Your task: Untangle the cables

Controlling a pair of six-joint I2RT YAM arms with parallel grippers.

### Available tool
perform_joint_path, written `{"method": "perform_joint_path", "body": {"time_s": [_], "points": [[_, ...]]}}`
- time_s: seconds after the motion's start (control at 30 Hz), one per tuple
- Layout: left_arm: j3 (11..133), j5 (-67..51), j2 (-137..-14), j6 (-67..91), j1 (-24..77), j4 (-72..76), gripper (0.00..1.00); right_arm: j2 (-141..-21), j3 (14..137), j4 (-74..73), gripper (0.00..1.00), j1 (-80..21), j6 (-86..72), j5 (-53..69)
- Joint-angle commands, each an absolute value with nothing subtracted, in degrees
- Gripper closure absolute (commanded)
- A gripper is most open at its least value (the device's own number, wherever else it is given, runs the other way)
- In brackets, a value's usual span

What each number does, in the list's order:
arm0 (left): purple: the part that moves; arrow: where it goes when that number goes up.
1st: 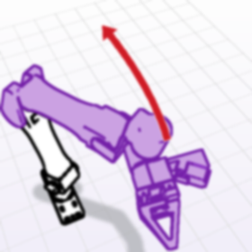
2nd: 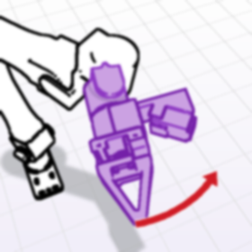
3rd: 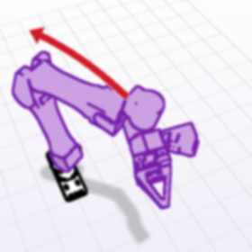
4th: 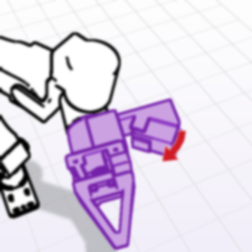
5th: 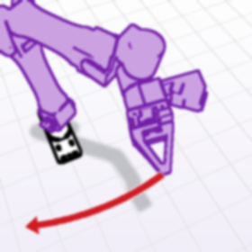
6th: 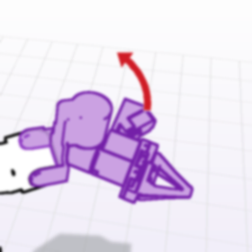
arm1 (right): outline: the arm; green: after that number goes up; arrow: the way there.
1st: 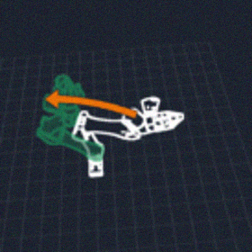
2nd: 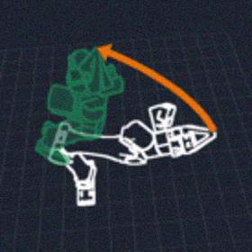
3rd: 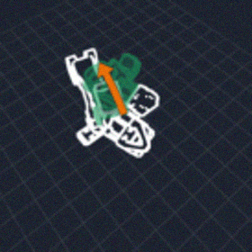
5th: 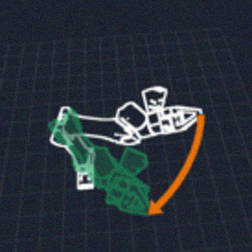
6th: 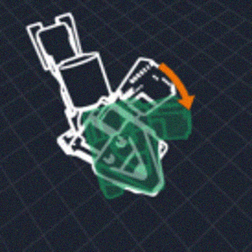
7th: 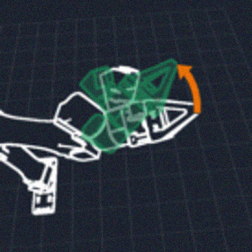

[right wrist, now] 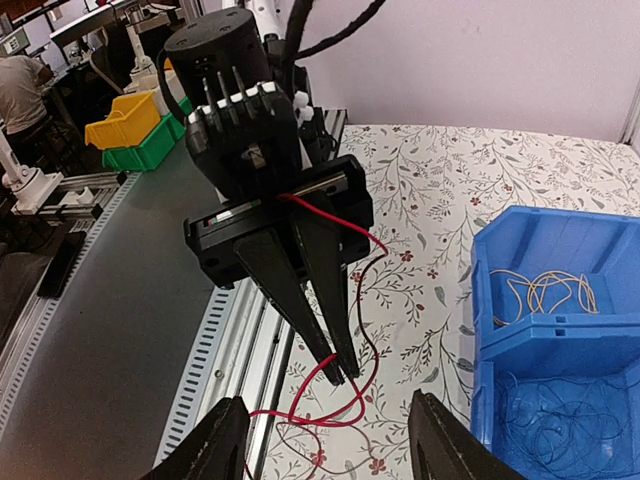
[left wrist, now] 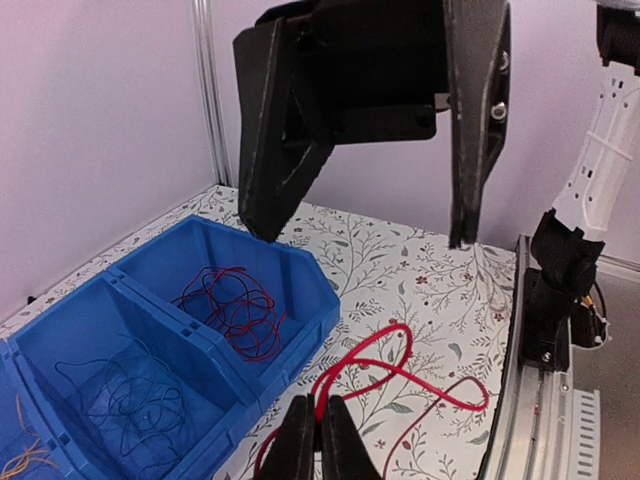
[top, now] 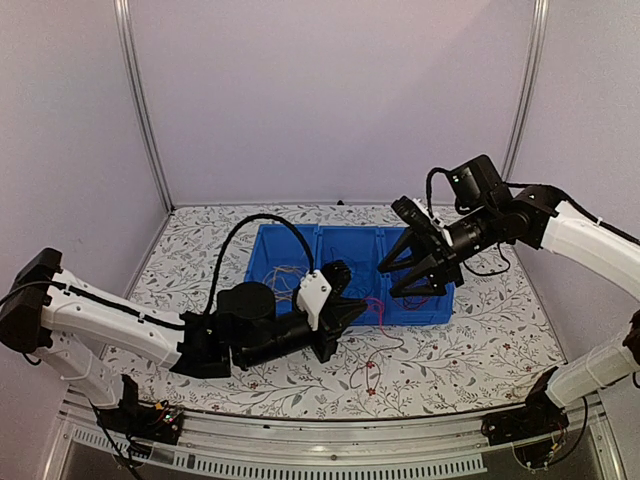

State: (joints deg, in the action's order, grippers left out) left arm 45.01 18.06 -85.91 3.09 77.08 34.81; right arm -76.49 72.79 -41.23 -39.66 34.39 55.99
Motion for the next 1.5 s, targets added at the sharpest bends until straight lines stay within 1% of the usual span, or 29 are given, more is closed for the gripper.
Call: {"method": "perform_joint_path", "body": {"time_s": [0.0,0.13,0.23,0.37,0.43,0.57,0.67,0.73,0.77,0.93,1.03,1.2,1.3,1.47], "points": [[45.3,17.5,-86.3,5.0,76.7,34.2,1.0,-78.6,73.7,-43.6,0.41,-42.0,34.9,56.3],[45.3,18.7,-86.1,5.4,76.7,34.3,1.0,-80.1,73.5,-44.0,0.42,-43.5,35.2,55.5],[45.1,19.6,-85.6,5.5,76.7,34.1,1.0,-81.3,73.7,-44.2,0.5,-43.9,35.2,56.7],[44.5,20.3,-85.0,5.8,76.7,34.2,1.0,-82.8,74.8,-44.4,0.65,-44.4,35.3,58.2],[44.2,20.5,-84.6,5.8,76.7,34.6,1.0,-83.5,75.3,-44.7,0.71,-44.6,35.3,58.6],[44.0,20.6,-84.7,5.9,76.7,35.0,1.0,-84.7,75.8,-44.5,0.99,-44.6,35.1,59.8],[44.7,21.2,-85.8,5.7,76.7,35.6,0.99,-84.6,75.9,-43.9,1.0,-44.6,34.1,61.0],[45.7,22.9,-87.1,5.2,76.7,36.7,0.89,-84.7,76.1,-43.9,1.0,-44.6,33.7,62.4],[46.2,23.6,-88.0,4.7,76.7,37.6,0.87,-84.8,76.3,-44.0,1.0,-44.6,33.5,63.1],[49.5,28.2,-92.7,2.2,76.7,41.5,0.87,-85.7,77.5,-44.8,1.0,-44.6,33.0,65.2],[48.6,29.6,-93.6,1.9,76.7,46.8,0.89,-85.6,77.2,-44.7,1.0,-44.6,32.8,65.4],[44.6,28.7,-92.5,2.2,76.7,55.1,0.89,-84.5,75.4,-43.6,1.0,-44.6,32.4,64.5],[41.6,25.6,-90.8,1.9,76.6,60.0,0.89,-84.1,74.7,-43.2,1.0,-44.6,32.2,64.2],[40.2,22.9,-89.9,1.3,76.6,62.5,0.88,-84.4,75.2,-42.7,1.0,-44.6,31.9,64.4]]}}
